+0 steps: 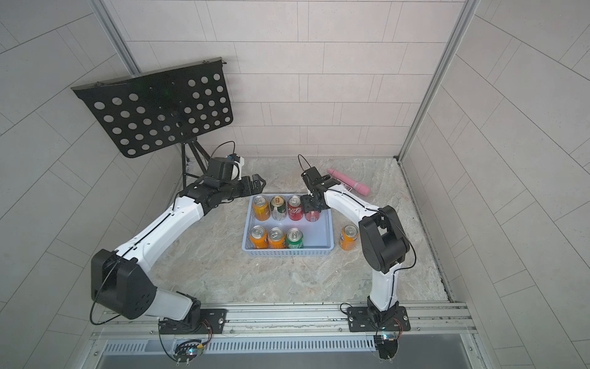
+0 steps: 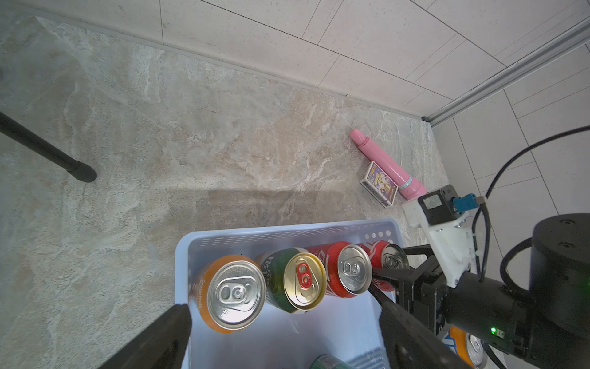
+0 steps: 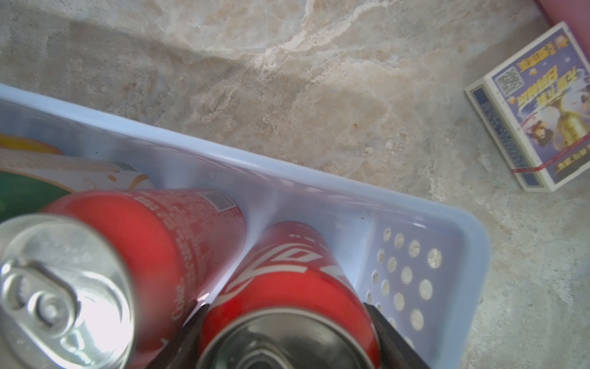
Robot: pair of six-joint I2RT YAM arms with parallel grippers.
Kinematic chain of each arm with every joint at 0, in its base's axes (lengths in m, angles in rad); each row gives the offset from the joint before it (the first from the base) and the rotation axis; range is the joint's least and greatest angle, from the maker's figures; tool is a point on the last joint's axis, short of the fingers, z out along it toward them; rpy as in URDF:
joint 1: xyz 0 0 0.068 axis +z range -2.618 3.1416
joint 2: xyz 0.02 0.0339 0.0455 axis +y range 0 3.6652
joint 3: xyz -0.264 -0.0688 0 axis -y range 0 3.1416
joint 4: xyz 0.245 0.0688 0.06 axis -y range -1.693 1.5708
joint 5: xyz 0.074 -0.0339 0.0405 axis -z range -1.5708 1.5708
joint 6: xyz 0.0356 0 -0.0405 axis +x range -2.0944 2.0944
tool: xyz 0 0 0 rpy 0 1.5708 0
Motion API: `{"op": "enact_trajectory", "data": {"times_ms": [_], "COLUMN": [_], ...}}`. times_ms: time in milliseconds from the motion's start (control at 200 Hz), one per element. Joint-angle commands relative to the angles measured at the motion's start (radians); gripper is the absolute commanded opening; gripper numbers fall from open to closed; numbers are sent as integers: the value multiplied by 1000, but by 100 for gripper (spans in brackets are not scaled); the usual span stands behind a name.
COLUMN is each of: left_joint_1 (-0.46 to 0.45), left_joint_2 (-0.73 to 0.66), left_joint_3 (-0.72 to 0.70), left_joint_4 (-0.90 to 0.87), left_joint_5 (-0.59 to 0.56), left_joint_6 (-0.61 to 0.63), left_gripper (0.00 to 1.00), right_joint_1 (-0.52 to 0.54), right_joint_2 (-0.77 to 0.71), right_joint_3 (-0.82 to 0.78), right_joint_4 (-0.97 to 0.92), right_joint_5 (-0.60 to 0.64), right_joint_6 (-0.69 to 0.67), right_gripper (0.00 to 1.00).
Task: Take out the drinks from the basket
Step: Pick up the drink from the basket.
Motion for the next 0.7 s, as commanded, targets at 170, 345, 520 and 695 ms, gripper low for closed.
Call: {"op": "enact_trajectory", "data": {"times_ms": [170,345,520,695], "left_joint_1": [6,6,6,7], "left_joint_2": [-19,-16,-20,-19], "left_joint_3": [-2,-2,-1,-1], "left_joint_4": [6,7,3,7], "left_joint_5": [3,8,7,26], "left_joint_6": [6,6,7,6], "left_gripper": [100,100,100,100], "right_joint_1": [6,5,3,-25], "right_joint_2": [-83,-148,-242,-316], "right_joint_3": [15,38,56,97], "right_joint_4": [-15,-40,-43,-107], "right_joint_5": [25,13,28,68], "right_joint_6": [-11,-7,-6,-23], "right_gripper": [35,35,34,34]}}
